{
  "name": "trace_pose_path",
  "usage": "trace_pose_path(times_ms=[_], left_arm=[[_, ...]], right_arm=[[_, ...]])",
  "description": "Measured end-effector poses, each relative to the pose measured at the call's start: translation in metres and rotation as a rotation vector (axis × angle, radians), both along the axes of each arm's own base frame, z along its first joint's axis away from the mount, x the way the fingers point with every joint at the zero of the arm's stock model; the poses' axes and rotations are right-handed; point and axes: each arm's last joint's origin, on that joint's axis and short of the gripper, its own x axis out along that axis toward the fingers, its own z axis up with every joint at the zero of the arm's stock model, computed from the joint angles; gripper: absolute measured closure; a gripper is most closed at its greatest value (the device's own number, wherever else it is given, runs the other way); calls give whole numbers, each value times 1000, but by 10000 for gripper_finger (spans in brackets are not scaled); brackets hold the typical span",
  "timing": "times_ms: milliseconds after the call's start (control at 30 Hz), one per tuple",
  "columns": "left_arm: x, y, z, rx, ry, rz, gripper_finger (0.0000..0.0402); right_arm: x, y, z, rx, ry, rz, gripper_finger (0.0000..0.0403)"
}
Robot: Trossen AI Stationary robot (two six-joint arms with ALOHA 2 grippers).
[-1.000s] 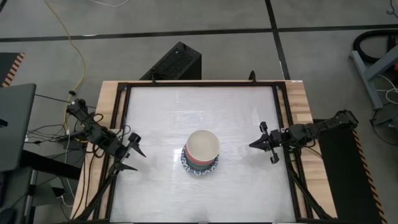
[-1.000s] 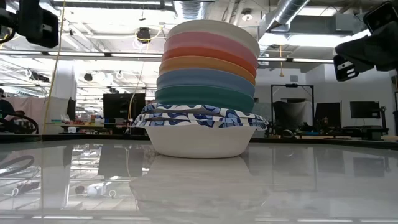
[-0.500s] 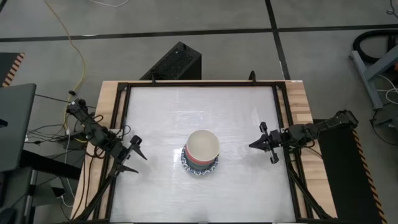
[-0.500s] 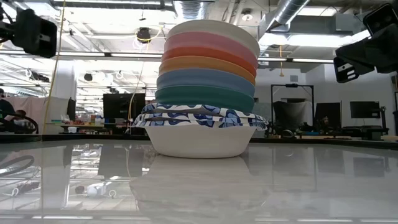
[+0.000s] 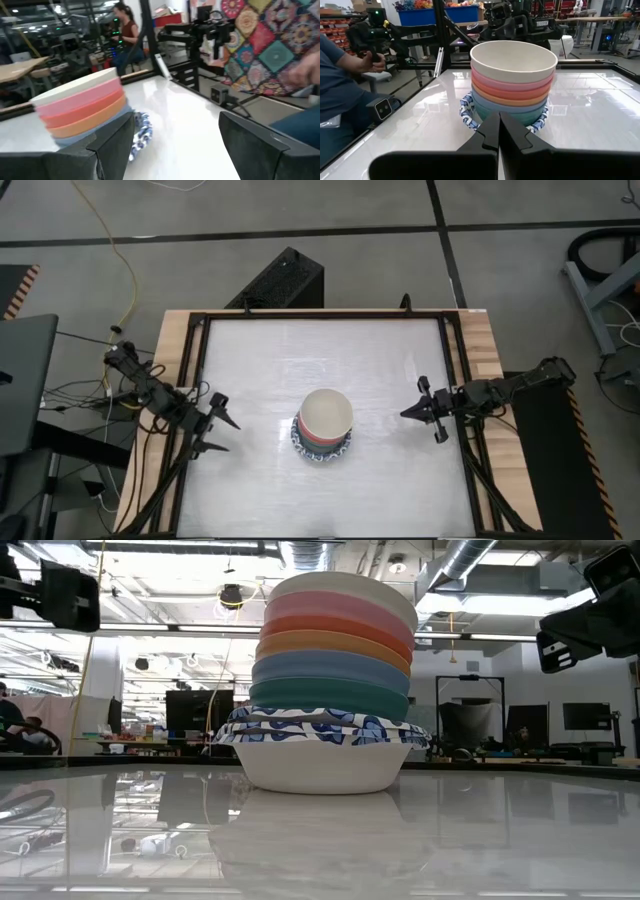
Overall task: Nest bowls inside each other
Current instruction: Return To Home Position
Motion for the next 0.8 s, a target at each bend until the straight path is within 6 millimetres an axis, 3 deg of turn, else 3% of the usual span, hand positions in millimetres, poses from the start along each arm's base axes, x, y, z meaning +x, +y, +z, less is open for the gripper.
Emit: trace_pose_path(times_ms=[433, 800], left_arm=[[8, 13, 0, 125, -43, 177, 123], [8, 14, 0, 33, -12, 188, 123]], right_arm=[[0, 0, -2, -7, 24, 0, 381], [0, 0, -3, -9, 29, 1, 381]])
